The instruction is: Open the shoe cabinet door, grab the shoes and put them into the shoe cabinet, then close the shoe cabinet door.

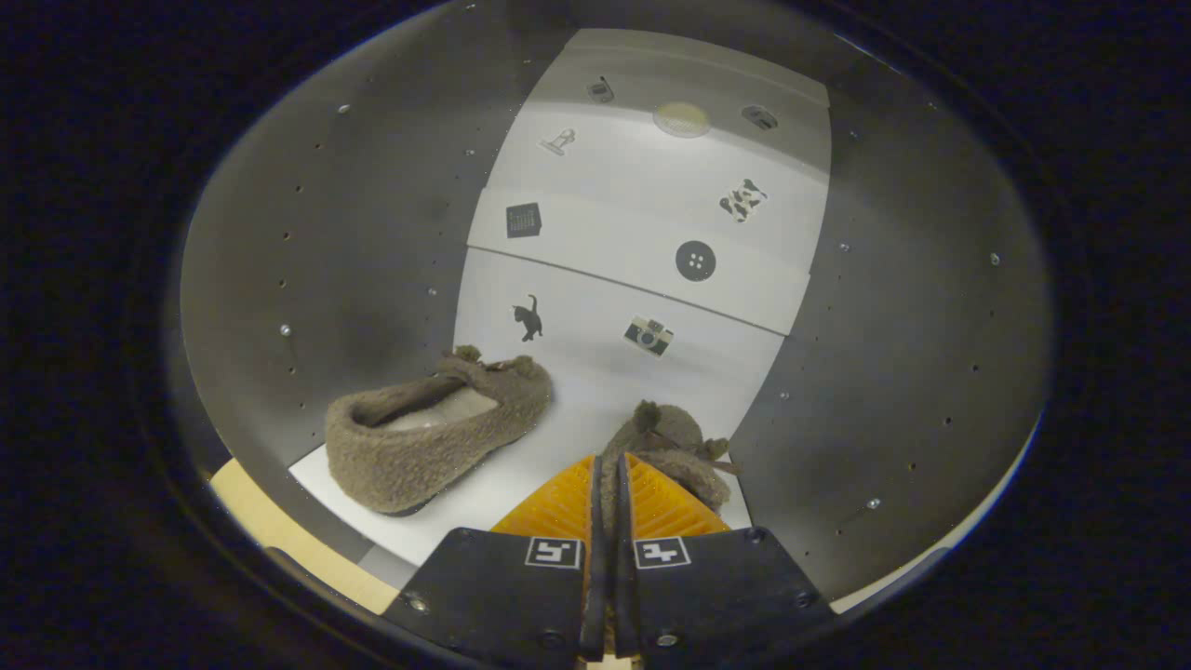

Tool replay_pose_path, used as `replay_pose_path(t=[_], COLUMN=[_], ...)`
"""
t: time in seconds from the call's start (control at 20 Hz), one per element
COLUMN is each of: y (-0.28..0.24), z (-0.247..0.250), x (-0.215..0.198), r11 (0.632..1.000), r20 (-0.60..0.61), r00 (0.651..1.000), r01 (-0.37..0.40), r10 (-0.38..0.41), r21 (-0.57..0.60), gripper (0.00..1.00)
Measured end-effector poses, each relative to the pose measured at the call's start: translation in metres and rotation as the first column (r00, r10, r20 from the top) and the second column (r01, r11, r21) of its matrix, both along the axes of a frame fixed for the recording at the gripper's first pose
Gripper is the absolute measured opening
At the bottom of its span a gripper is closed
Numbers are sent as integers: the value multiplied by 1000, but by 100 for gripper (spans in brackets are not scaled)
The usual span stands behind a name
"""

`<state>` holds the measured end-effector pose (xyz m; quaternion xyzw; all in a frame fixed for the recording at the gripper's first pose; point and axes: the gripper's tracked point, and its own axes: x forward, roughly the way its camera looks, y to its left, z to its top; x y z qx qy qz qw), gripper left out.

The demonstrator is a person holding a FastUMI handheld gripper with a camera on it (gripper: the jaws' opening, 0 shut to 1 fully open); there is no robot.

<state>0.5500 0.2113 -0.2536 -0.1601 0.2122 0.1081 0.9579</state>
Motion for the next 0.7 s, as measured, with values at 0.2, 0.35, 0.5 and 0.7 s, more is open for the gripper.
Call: replay_pose_path(t=[0.2,0.35,0.5,0.7], y=[14,22,30,45], z=[-4,11,32,57], x=[7,7,-5,-43], r11=[997,990,985,979], r20=[3,64,117,154], r00=[1000,998,993,988], r01=[16,15,11,-36], r10=[-16,-24,-32,4], r21=[75,141,173,202], gripper=[8,8,20,49])
